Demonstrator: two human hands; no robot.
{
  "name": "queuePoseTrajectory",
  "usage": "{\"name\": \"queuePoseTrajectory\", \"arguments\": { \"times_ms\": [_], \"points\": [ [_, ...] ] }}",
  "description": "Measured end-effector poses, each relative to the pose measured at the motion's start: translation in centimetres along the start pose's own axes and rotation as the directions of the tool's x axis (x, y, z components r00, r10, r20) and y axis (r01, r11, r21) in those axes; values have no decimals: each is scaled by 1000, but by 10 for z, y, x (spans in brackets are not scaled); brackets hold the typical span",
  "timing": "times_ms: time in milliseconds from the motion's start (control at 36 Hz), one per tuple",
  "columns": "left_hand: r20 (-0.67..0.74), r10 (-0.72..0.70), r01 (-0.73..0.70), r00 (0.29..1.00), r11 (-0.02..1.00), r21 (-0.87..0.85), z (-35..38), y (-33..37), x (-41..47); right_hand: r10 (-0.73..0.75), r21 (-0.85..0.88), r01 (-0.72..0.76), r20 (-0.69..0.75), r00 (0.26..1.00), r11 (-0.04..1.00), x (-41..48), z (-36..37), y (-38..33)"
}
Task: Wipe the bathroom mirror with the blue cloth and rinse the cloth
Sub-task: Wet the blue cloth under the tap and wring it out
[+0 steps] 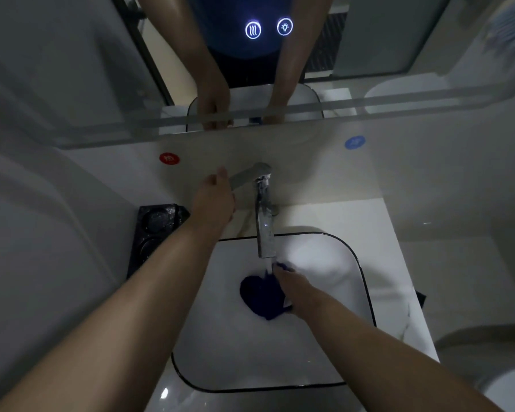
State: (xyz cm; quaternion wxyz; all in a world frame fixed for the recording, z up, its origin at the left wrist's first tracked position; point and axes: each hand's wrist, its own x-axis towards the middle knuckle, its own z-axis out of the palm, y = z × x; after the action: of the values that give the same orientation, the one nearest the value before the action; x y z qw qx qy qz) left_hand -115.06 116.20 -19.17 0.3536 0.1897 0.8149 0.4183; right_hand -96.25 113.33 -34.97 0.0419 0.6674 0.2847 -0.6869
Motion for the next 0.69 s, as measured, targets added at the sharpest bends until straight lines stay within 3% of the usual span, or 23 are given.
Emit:
{"name": "queuePoseTrajectory", "arguments": {
  "times_ms": [56, 194, 250, 333, 417, 500, 583, 695],
  "points": [
    [16, 36, -38, 999, 990, 136, -2, -1, 3, 12, -33, -11, 11, 1000, 999, -2, -1, -1],
    [57, 41, -53, 998, 968, 245, 11, -2, -13, 25, -1, -25, 11, 1000, 1000, 3, -8, 3],
    [63, 58, -71, 996, 969, 237, 22, -3, -23, 11, 23, -12, 23, 1000, 1000, 7, -11, 5],
    [186, 96, -134, 978, 969, 205, 36, -6, -35, 2, 44, -4, 47, 999, 999, 8, -14, 6],
    [231, 152, -171, 961, 983, 66, 43, -17, -38, 3, 28, -4, 30, 1000, 1000, 11, -13, 7],
    [183, 178, -168, 967, 983, -73, 37, -36, -54, -41, 2, 41, 13, 999, 999, 14, -13, 6],
    [9, 180, -178, 984, 979, -96, 23, -80, -74, -150, -122, 143, -50, 987, 982, 22, -15, 2],
    [-79, -23, 26, 997, 999, 27, 19, -138, -84, -190, -191, 172, -83, 978, 967, 37, -16, 3]
  ]
}}
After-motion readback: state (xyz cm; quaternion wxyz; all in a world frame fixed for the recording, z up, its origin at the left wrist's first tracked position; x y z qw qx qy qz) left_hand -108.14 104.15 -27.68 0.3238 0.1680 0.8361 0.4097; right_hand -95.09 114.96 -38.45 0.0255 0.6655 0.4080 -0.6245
